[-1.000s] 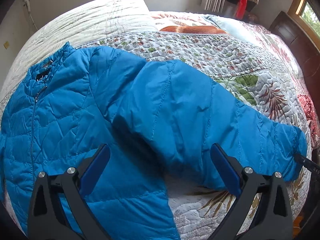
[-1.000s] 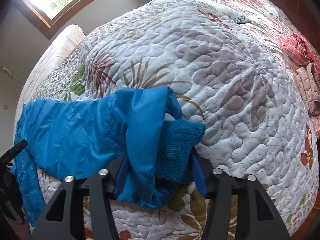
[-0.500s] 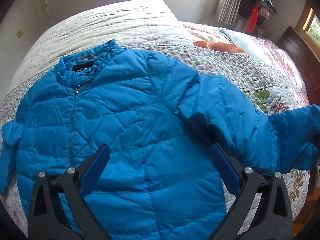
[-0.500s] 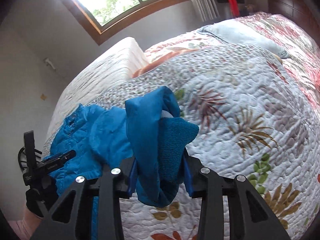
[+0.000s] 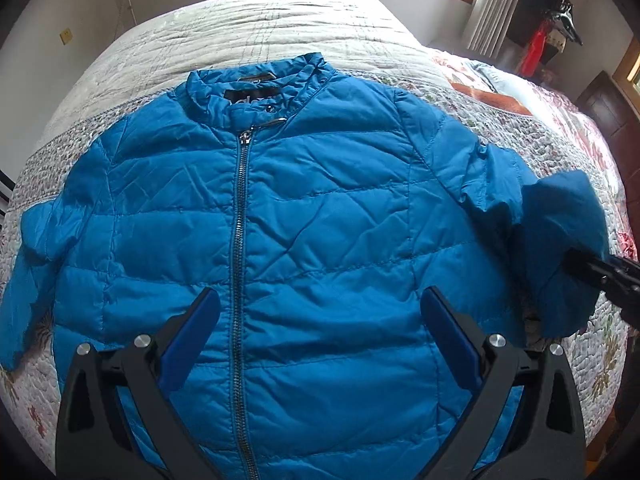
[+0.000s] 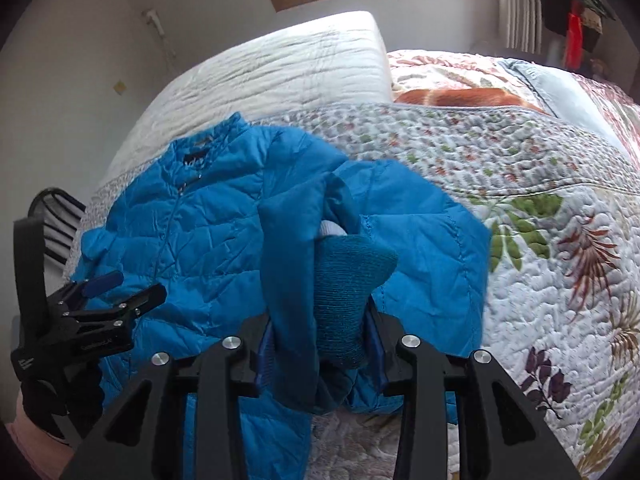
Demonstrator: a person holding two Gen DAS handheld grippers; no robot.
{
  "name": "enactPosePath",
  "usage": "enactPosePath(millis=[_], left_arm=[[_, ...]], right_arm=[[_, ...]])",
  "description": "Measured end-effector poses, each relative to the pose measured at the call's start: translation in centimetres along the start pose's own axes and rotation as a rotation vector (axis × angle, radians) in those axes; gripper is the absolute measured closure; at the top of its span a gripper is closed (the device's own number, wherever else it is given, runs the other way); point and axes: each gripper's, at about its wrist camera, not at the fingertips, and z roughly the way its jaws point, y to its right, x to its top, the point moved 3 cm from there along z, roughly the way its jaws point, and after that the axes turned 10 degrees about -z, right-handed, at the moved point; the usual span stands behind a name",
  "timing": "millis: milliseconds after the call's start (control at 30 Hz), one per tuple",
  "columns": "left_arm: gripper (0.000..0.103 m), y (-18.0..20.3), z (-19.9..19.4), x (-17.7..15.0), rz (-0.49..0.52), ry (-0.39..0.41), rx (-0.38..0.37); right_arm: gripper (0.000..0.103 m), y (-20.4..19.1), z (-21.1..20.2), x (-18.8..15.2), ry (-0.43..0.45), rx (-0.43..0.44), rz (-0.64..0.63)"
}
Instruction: Fold large clothes
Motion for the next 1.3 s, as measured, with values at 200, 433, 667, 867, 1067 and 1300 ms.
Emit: enactPosePath(millis=[200, 433, 667, 867, 1067, 1300], left_arm=[[0.004, -1.4, 0.0, -0.2, -0.039, -0.030, -0.069], [0.004, -0.3, 0.4, -1.1, -0.070, -0.093, -0.229], [0.004, 2.7, 3.1, -1.7, -0.052, -0.172, -0.257], [0.067, 4.7, 3.8, -1.2, -0.057, -0.178, -0.317], [0.084, 2.1, 0.3, 0.4, -0.107, -0.043, -0.328], [0.085, -7.3, -3.9, 4.0, -0.203, 0.150, -0.159]], right_arm=[[0.051, -2.1, -1.8, -0.3, 0.102, 0.353, 0.003], [0.050, 1.9, -4.1, -1.7, 0.102, 0.124, 0.067], [0.050, 6.6, -4.0, -4.0, 0.069, 0.061, 0.194], [0.050, 8.1, -3.9, -5.0, 0.063, 0.039, 0.247], [0.050, 8.7, -4.3, -4.8, 0.087, 0.053, 0.280], [0.050, 6.0, -2.5, -2.9, 0.071, 0.124, 0.235]])
